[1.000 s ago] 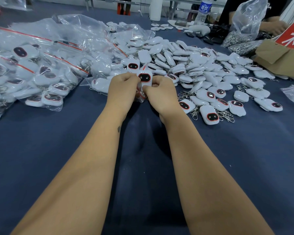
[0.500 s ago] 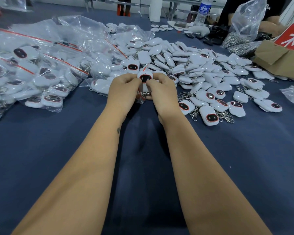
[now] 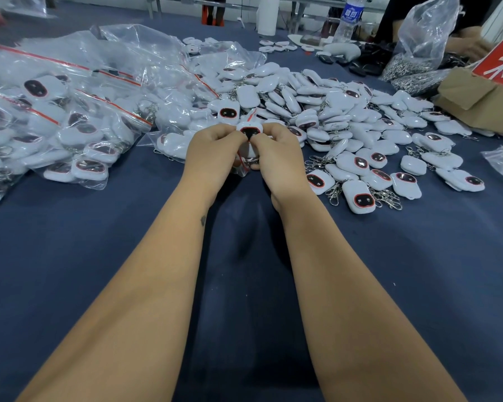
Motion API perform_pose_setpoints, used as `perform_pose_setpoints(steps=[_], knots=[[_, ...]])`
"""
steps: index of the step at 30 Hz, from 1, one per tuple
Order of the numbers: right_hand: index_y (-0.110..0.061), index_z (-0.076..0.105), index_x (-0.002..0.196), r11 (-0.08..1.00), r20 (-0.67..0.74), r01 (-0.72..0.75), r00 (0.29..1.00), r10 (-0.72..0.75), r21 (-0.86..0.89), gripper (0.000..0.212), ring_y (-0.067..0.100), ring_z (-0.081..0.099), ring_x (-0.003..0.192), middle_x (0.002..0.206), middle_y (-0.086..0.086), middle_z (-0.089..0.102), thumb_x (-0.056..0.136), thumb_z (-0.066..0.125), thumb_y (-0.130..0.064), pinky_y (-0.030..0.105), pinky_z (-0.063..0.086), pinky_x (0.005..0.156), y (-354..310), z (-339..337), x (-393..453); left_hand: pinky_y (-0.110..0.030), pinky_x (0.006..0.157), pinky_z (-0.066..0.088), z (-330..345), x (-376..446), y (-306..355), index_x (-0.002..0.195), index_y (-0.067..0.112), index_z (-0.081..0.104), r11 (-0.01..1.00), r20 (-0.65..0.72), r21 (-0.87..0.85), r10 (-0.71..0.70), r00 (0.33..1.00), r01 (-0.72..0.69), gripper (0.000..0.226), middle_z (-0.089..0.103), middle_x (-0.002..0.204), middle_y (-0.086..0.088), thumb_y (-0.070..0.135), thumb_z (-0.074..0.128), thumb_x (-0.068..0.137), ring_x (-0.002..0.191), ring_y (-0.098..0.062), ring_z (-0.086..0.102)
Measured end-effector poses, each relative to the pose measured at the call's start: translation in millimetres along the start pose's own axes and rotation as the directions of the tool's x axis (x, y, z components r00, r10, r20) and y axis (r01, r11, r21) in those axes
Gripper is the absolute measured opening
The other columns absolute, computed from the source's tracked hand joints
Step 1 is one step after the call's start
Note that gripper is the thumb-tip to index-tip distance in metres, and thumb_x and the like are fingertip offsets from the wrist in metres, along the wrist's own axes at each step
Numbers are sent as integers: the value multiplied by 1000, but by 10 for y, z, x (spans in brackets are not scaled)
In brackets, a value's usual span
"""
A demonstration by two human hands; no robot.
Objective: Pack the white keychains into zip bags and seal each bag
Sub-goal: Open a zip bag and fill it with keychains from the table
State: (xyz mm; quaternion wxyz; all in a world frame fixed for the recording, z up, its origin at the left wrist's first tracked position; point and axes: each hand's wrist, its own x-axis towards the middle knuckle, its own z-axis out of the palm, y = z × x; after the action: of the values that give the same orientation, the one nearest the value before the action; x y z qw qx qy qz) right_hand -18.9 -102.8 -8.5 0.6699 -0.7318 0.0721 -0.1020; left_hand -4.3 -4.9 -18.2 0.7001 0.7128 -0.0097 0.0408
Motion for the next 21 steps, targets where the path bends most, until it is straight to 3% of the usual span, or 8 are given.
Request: perform_pose_setpoints(steps=[5, 8, 11, 14, 17, 21], knots=[[-19, 62, 89, 1000, -8, 6, 1000, -6, -4, 8, 18, 61, 82, 83, 2, 65, 92, 57, -13, 46, 53, 93, -6, 9, -4, -23, 53, 42, 1, 13, -14, 77, 6, 65, 1000, -2, 8, 6, 1000, -6, 13, 58, 75, -11, 12, 58, 86, 57, -16, 47], [-19, 62, 86, 1000, -8, -3, 1000, 3, 11, 11, 18, 62, 80, 79, 1, 67, 92, 57, -12, 47, 53, 92, -15, 4, -2, -23, 54, 43, 7, 20, -19, 89, -3, 68, 1000, -16, 18, 7, 1000, -7, 18, 58, 72, -9, 12, 58, 88, 53, -14, 48], [-19, 63, 82, 998, 0, 3, 1000, -3, 61, 13, 19, 62, 76, 72, 2, 67, 91, 58, -10, 45, 53, 87, -11, -7, -8, -19, 49, 44, 8, 7, -3, 86, 7, 71, 1000, -5, -6, 12, 1000, -12, 15, 60, 63, -1, 10, 58, 90, 47, -10, 51], [-18, 62, 85, 999, -5, 24, 1000, -24, 41, 12, 17, 60, 78, 82, 5, 64, 93, 57, -10, 45, 53, 88, 0, 3, -19, -19, 50, 44, 9, -4, 4, 87, 6, 72, 1000, -3, -13, 4, 1000, -4, 15, 62, 69, -4, 12, 58, 89, 51, -12, 50], [-17, 63, 87, 999, -9, 28, 1000, -28, 32, 11, 15, 60, 81, 86, 4, 65, 94, 56, -11, 42, 53, 88, 15, 5, -6, -19, 50, 44, 7, -9, 14, 84, 6, 70, 1000, -10, -21, -5, 1000, 5, 14, 59, 66, -3, 11, 57, 88, 50, -12, 50], [-13, 65, 97, 999, -9, 12, 1000, -12, 48, 10, 12, 60, 78, 82, -1, 66, 94, 56, -11, 31, 52, 76, 37, -15, 17, -18, 48, 44, 5, -15, 19, 75, 12, 64, 999, -8, -41, 0, 1000, 0, 15, 56, 61, 0, 9, 56, 87, 46, -10, 48]])
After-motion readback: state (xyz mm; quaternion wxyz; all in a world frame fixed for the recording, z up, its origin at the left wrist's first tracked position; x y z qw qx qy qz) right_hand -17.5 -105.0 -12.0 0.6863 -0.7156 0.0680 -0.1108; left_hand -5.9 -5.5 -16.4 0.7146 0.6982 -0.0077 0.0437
